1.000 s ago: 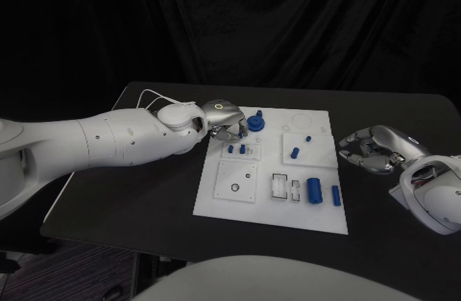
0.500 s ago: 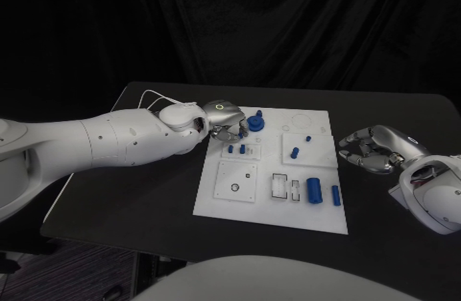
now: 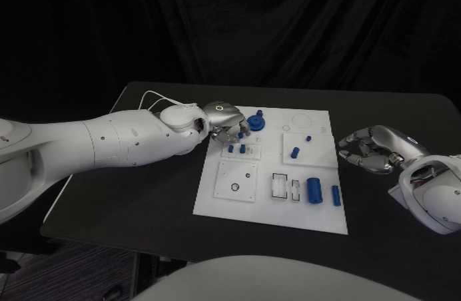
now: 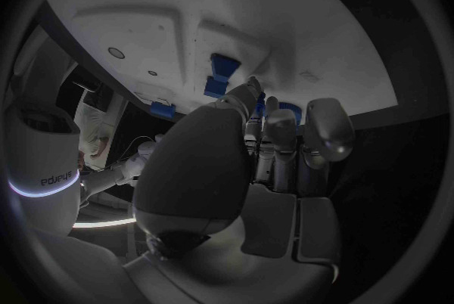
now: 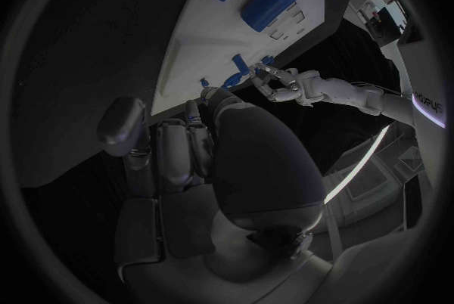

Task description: Assemble the parts on the task board

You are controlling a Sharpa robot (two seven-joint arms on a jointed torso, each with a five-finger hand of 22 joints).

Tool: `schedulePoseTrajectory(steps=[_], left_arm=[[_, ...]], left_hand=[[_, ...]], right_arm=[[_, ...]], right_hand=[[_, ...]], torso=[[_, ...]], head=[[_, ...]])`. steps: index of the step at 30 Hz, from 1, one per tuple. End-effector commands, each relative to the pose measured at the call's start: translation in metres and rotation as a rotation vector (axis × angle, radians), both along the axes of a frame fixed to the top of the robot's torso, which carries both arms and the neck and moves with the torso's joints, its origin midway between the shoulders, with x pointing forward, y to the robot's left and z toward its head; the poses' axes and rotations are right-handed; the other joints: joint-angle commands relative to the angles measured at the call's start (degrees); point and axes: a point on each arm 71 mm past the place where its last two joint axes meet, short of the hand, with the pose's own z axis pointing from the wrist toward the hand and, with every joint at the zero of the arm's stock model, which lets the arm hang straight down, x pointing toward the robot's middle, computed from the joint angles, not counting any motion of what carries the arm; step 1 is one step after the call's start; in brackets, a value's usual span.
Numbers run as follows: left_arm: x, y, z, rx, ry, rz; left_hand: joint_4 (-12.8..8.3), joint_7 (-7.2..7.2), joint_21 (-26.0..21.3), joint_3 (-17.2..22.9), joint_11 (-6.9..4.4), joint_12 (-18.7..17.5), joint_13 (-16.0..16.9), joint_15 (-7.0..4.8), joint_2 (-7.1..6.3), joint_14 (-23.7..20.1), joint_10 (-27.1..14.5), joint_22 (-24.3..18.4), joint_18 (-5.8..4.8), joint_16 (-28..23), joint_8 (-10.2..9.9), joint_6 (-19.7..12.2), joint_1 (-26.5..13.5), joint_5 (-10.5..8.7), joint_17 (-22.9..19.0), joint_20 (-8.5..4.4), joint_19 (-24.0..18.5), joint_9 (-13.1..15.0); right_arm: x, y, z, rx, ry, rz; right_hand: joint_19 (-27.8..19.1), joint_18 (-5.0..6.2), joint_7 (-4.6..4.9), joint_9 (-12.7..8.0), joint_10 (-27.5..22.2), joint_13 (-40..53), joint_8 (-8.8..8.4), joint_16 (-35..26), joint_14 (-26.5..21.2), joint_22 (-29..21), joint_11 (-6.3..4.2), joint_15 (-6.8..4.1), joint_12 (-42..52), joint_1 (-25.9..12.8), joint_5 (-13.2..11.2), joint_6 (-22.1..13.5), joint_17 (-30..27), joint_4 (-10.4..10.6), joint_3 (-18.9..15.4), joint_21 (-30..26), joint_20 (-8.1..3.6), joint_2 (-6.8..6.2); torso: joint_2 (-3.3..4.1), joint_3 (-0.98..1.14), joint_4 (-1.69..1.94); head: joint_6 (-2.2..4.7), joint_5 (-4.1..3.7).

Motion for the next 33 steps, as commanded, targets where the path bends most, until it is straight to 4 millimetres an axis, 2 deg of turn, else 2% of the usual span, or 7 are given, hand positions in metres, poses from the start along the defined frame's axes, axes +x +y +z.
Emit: schedulePoseTrajectory(steps=[1, 16, 21, 25, 27, 30, 33], left_arm=[[0.0, 0.0, -0.002, 0.01, 0.013, 0.009], [0.005, 0.023, 0.011, -0.073, -0.146, 0.115], [0.001, 0.042, 0.018, -0.126, -0.214, 0.139], [-0.007, 0.062, 0.029, -0.269, -0.263, 0.134], [-0.012, 0.071, 0.034, -0.341, -0.272, 0.126], [-0.021, 0.084, 0.04, -0.461, -0.252, 0.108], [-0.03, 0.092, 0.045, -0.566, -0.207, 0.088]], left_hand=[[0.43, -0.35, -0.83, -0.06, 0.13, -0.64, -0.11, 0.12, -0.5, -0.62, -1.34, 7.16, -0.28, -0.58, -0.06, -1.05, -0.4, -0.7, -0.5, 0.1, -0.6, -0.29], [0.71, -1.43, -4.17, -2.36, 1.04, -0.61, 1.01, 0.66, -1.08, -1.58, -6.62, 6.48, 0.2, -0.94, 0.04, -5.92, -2.0, -2.21, -1.67, 0.69, -1.41, -2.14], [0.99, -1.22, -7.63, -3.05, 0.98, 1.28, 1.74, 1.0, -0.41, -5.31, -7.84, 5.68, 0.69, -4.53, 0.47, -4.9, -2.5, -1.94, -7.45, 0.95, -2.98, -2.3], [3.34, -1.38, -19.98, -4.59, 1.45, 4.01, 2.46, 1.97, -0.14, -13.84, -14.37, 2.98, 2.1, -11.67, 0.29, -6.35, -4.41, -1.05, -15.8, 1.98, -9.68, -3.35], [6.02, -1.49, -35.64, -5.57, 2.83, 6.19, 2.83, 3.61, -1.19, -19.11, -17.79, -0.76, 3.64, -14.87, 0.18, -9.11, -5.44, -1.34, -16.77, 3.29, -18.54, -4.26], [8.49, -0.34, -41.27, -6.57, 2.65, 10.55, 2.98, 5.85, -1.09, -25.9, -22.16, -2.36, 3.22, -22.04, 0.17, -8.6, -5.28, 0.51, -20.11, 5.4, -23.71, -4.57], [8.38, 2.17, -50.41, -7.15, 1.52, 13.8, 1.39, 9.39, 2.39, -36.27, -27.62, -5.51, 1.15, -32.38, 0.11, -7.91, -7.59, 4.59, -26.54, 6.89, -36.3, -5.24]], right_arm=[[0.0, 0.0, -0.001, -0.004, 0.006, 0.0], [-0.001, -0.001, -0.001, -0.007, 0.011, -0.002], [-0.002, -0.003, -0.001, -0.007, 0.013, -0.005], [-0.004, -0.006, 0.002, -0.003, 0.006, -0.015], [-0.003, -0.008, 0.006, -0.002, -0.003, -0.021], [0.002, -0.009, 0.016, -0.01, -0.023, -0.029], [0.01, -0.007, 0.028, -0.029, -0.041, -0.035]], right_hand=[[0.02, 0.68, 0.17, -0.05, -0.19, -0.04, 0.02, -0.35, 0.56, 6.76, -0.15, 0.04, -0.23, 0.18, 0.33, 0.35, -0.04, 0.07, 0.26, -0.27, -0.1, 0.13], [0.03, 0.68, 0.17, -0.07, -0.19, -0.04, 0.03, -0.34, 0.57, 6.76, -0.16, 0.04, -0.23, 0.25, 0.33, 0.37, -0.02, 0.01, 0.33, -0.29, -0.1, 0.14], [0.0, 0.7, 0.16, -0.08, -0.25, -0.12, 0.04, -0.4, 0.55, 6.73, -0.16, 0.04, -0.28, 0.29, 0.33, 0.42, -0.1, -0.03, 0.38, -0.4, -0.11, 0.14], [-0.01, 0.71, 0.17, -0.09, -0.29, -0.18, 0.04, -0.42, 0.54, 6.73, -0.16, 0.04, -0.31, 0.31, 0.32, 0.43, -0.12, -0.06, 0.39, -0.43, -0.11, 0.1], [-0.03, 0.73, 0.07, -0.03, -0.5, -0.43, 0.33, -0.52, 0.49, 6.71, -0.21, 0.02, -0.48, 0.46, 0.28, 0.98, -0.25, -0.28, 0.48, -0.57, -0.12, -0.08], [-0.42, 0.98, -0.48, 0.58, -1.58, -1.72, 1.69, -1.17, 0.14, 6.41, -0.62, -0.25, -1.4, 0.96, 0.08, 3.26, -1.01, -1.08, 0.61, -1.9, -0.28, -0.6], [-1.45, 1.45, -0.79, 1.22, -3.93, -4.32, 2.69, -2.68, -0.78, 5.68, -0.85, -0.4, -3.39, 1.34, -0.5, 4.45, -2.75, -1.84, 0.69, -4.87, -0.42, -1.16]], torso=[[-0.03, -0.01, 0.0], [-0.07, -0.01, 0.11], [-0.05, -0.08, 0.14], [-0.07, -0.08, 0.08], [-0.09, -0.1, 0.11], [-0.11, -0.13, 0.07], [-0.05, -0.19, 0.13]], head=[[-0.01, 0.06], [-0.01, -0.04], [-0.01, -0.02], [-0.01, 0.08], [-0.01, 0.07], [-0.01, 0.53], [-0.01, 0.9]])
